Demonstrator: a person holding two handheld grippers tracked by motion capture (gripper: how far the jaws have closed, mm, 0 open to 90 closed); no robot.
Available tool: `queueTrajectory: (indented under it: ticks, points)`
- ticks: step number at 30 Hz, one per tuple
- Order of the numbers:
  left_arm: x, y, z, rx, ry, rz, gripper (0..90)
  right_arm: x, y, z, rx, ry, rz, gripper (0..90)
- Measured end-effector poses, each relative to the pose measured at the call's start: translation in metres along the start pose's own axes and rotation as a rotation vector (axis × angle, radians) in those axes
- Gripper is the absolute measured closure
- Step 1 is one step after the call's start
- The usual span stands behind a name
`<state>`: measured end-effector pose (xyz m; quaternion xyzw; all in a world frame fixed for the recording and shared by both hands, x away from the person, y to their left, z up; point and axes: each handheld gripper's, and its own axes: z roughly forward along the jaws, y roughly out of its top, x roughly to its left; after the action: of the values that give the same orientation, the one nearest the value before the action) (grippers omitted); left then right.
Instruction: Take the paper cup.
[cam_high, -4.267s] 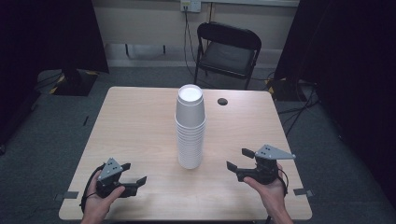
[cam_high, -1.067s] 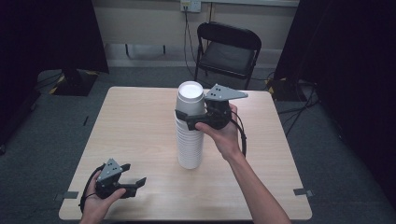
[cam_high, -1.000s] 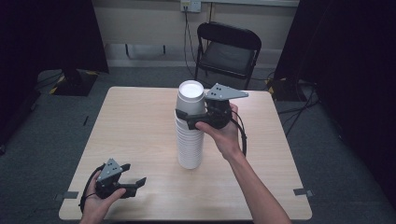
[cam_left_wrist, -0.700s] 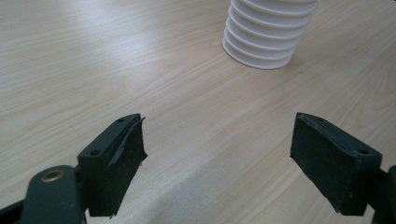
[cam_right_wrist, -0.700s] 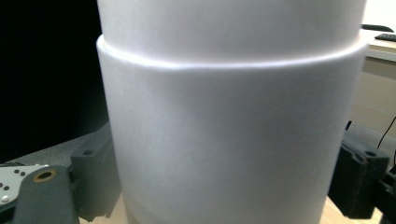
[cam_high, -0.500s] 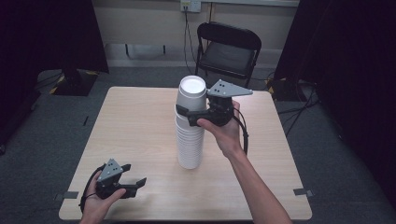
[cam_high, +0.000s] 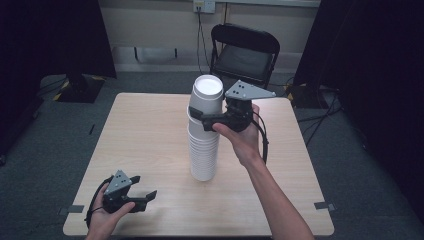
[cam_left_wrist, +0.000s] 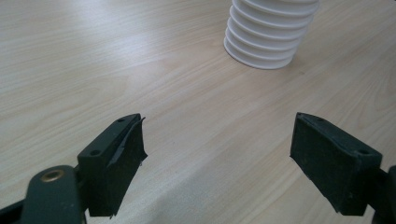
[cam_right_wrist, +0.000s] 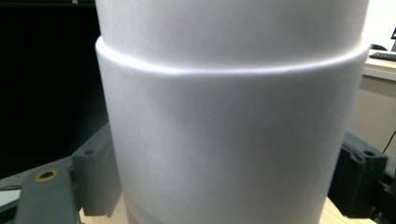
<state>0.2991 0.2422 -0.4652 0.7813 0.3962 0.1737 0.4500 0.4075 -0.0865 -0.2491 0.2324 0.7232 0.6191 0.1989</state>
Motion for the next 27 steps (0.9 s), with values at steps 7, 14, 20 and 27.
queueTrajectory:
  ticks: [7, 14, 20, 27]
  points:
    - [0.000, 0.000, 0.000, 0.001, 0.001, -0.007, 17.3, 0.000, 0.004, -0.005, -0.026, -0.002, 0.005, 14.8]
    - [0.000, 0.000, 0.000, -0.001, 0.001, -0.006, 17.3, -0.001, 0.007, -0.011, -0.053, -0.004, 0.005, 14.9]
    - [0.000, 0.000, 0.001, -0.001, 0.005, -0.005, 17.3, 0.001, 0.009, -0.013, -0.052, 0.002, -0.004, 14.9]
    - [0.000, 0.000, 0.001, -0.003, 0.012, -0.008, 17.3, -0.001, 0.014, -0.019, -0.072, -0.020, 0.006, 14.9]
